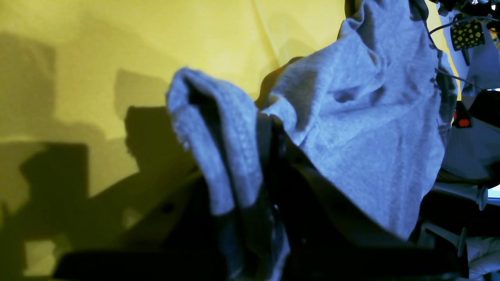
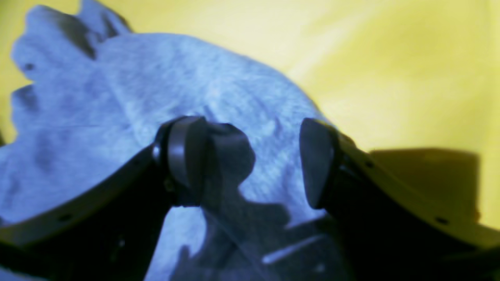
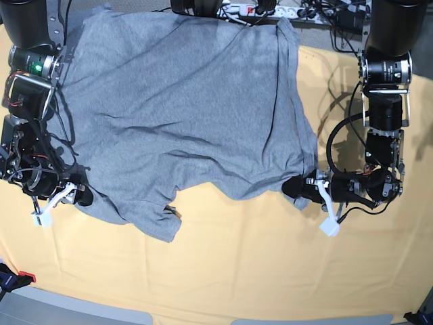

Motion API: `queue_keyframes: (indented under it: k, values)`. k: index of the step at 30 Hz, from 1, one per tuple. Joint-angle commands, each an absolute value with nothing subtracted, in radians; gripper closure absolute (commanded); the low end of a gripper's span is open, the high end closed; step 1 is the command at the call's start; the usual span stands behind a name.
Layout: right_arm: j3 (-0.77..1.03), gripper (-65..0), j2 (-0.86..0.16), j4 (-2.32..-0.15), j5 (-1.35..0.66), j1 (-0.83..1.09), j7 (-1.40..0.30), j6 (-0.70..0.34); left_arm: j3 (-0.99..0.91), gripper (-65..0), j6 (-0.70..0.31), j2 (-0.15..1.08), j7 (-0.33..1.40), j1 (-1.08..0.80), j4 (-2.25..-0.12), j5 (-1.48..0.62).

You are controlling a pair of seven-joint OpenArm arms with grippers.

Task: Layout the t-shirt on the table in an organized manner, then fold the t-shirt properly
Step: 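Grasp the other hem corner with the right gripper and pull both outward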

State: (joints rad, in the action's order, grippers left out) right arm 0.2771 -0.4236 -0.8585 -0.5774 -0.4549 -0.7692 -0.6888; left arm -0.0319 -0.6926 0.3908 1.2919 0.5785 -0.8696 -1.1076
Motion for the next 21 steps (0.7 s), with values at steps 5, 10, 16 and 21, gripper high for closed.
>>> queue_keyframes:
  k: [5,10,16,21]
  values:
    - [0.280,-38.7,-0.442,-0.873,-0.568,-0.485,-0.715,-0.666,-0.036,0.0,-0.698,0.402,1.285,0.610,-0.885,-1.135]
    - [0.280,-28.4,-0.429,-0.873,-0.559,-0.485,-0.670,-0.673,-0.036,0.0,-0.698,0.402,1.284,0.610,-0.886,-1.135]
    - [0.281,0.0,-0.425,-0.874,-0.476,-0.496,-0.589,-0.673,-0.036,0.0,-0.698,0.402,1.280,0.610,-0.885,-1.135]
    - [0.282,0.0,-0.455,-0.875,-0.470,-0.533,-0.594,-0.673,-0.036,0.0,-0.698,0.402,1.280,0.611,-0.885,-1.135]
